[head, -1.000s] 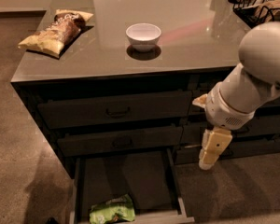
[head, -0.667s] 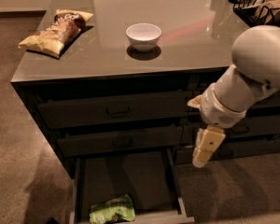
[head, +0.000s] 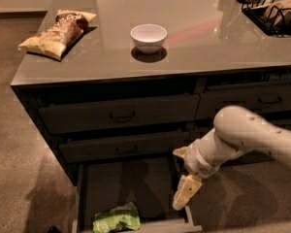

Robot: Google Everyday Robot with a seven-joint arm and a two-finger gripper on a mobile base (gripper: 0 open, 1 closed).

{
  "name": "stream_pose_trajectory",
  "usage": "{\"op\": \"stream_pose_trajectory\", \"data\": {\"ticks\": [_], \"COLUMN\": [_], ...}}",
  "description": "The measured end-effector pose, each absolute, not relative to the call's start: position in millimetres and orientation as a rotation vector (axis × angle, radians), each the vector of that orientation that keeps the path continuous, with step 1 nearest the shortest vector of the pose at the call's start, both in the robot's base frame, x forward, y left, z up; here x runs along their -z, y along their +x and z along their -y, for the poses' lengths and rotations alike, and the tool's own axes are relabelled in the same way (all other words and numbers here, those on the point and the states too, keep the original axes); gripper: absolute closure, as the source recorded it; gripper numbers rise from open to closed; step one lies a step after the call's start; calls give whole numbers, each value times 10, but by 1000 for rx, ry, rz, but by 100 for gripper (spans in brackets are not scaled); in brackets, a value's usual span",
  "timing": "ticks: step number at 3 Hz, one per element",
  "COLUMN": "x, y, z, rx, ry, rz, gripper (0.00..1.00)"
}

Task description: Pick green rice chip bag from bottom drawer and place on counter

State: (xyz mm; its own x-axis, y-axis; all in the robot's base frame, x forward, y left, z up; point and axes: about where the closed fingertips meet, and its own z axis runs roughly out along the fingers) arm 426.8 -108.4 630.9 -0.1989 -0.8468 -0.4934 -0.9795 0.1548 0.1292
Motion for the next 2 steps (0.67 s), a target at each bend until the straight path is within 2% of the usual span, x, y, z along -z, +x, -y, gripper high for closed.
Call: {"op": "stream_pose_trajectory", "data": {"ticks": [2], "x": [-5981], "y": [4434], "z": [960], "rx": [-618], "ry": [-1682], "rz": [-2099], "gripper": [0]}}
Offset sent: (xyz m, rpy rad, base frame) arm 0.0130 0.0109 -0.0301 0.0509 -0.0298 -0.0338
